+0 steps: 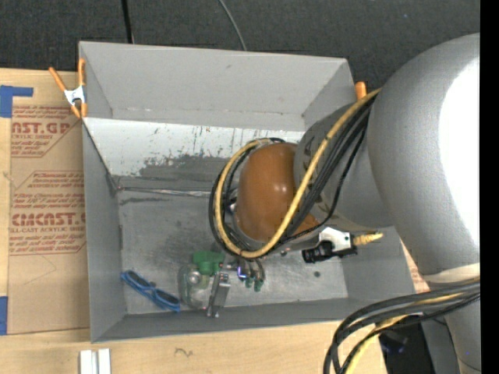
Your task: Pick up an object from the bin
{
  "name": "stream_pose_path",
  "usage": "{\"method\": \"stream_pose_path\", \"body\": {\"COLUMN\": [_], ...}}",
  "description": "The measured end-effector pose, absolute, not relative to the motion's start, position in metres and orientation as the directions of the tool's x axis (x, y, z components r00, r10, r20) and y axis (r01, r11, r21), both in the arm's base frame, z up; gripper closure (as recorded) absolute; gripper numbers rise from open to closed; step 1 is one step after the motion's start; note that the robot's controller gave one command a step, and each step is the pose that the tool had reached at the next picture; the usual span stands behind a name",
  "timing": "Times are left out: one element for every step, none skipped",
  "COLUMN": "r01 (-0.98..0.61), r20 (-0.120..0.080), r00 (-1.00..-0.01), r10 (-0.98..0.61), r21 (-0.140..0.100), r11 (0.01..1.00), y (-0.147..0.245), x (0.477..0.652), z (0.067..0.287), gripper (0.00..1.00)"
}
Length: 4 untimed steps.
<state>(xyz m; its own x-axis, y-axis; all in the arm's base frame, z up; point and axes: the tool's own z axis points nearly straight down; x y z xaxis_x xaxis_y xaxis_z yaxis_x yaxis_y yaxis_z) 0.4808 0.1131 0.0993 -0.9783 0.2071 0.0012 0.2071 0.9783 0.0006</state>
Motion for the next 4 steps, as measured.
{"method": "stream_pose_path", "body": {"r01": [0.229,0.229,0.230,0.229], "r20": [-0.014,-0.006,-0.007,-0.004], "r00": [-0.973,-0.973,-0.973,-0.973], "r10": [0.229,0.229,0.230,0.229], "r21": [0.008,0.004,0.004,0.004], "r11": [0.973,0.973,0.973,0.973], "y": [0.115,0.116,0.115,0.116], "x": [0.486,0.487,0.488,0.489], "z": [0.073,0.074,0.074,0.135], "gripper": [0.00,0.00,1.00,1.00]}}
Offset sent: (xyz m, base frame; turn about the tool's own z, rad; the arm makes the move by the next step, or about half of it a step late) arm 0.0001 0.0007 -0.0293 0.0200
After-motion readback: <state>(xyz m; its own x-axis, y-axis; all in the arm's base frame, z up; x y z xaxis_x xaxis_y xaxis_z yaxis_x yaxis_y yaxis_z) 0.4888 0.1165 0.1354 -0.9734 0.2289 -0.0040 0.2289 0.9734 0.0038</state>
